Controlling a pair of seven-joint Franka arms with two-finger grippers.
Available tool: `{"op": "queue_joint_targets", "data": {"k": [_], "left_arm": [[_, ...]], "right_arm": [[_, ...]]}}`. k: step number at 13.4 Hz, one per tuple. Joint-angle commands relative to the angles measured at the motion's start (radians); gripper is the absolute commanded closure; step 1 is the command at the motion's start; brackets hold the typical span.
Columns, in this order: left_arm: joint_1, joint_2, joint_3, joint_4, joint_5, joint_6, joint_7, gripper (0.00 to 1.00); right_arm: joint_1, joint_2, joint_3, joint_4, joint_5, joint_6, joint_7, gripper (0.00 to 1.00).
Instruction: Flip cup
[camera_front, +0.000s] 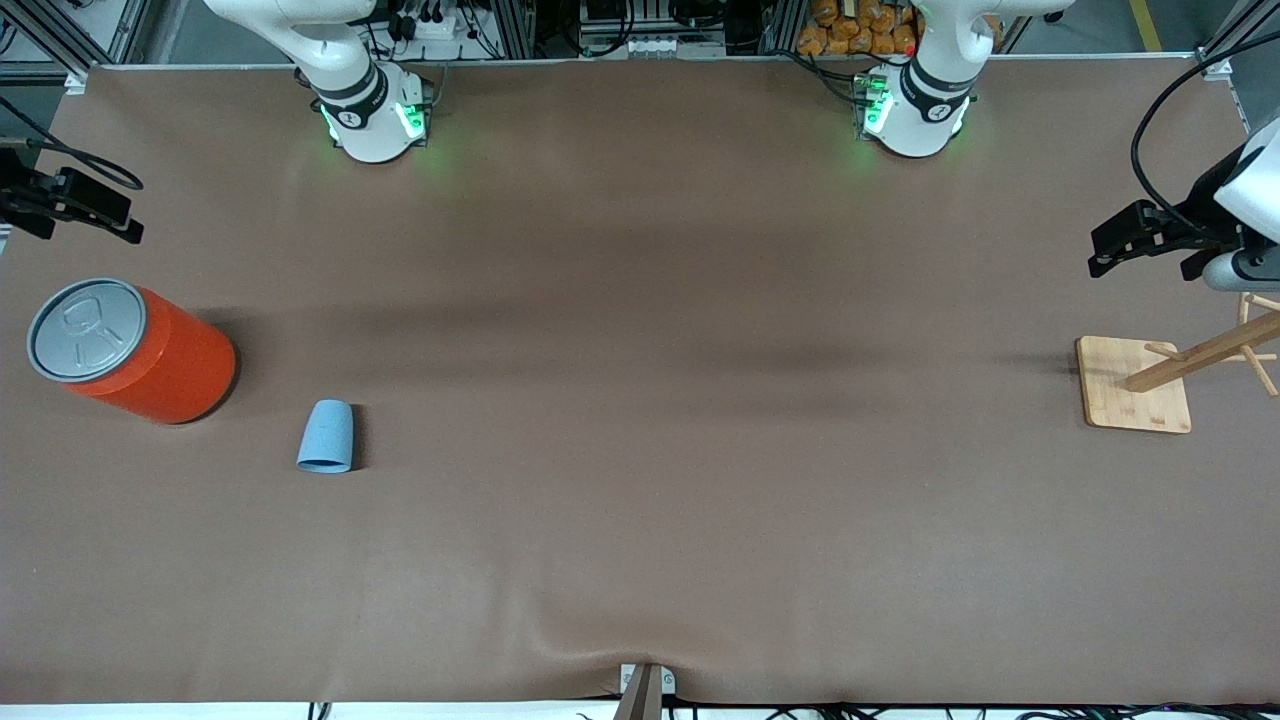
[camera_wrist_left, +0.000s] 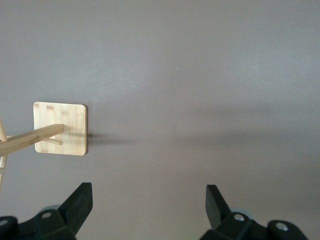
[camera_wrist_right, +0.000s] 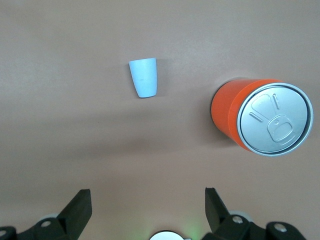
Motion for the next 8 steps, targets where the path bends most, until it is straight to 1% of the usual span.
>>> {"op": "queue_joint_targets", "data": {"k": [1,8], "left_arm": [[0.009,0.007,-0.005,0.022,-0.011,-0.017,0.017,0.00],[0.006,0.012,-0.005,0.024,-0.012,-0.017,-0.001,0.00]], "right_arm": [[-0.018,0.001,0.015,0.008,-0.015,-0.002,-0.012,0.00],[-0.012,0.002,0.015,0.006,-0.015,-0.001,-0.012,0.00]]}}
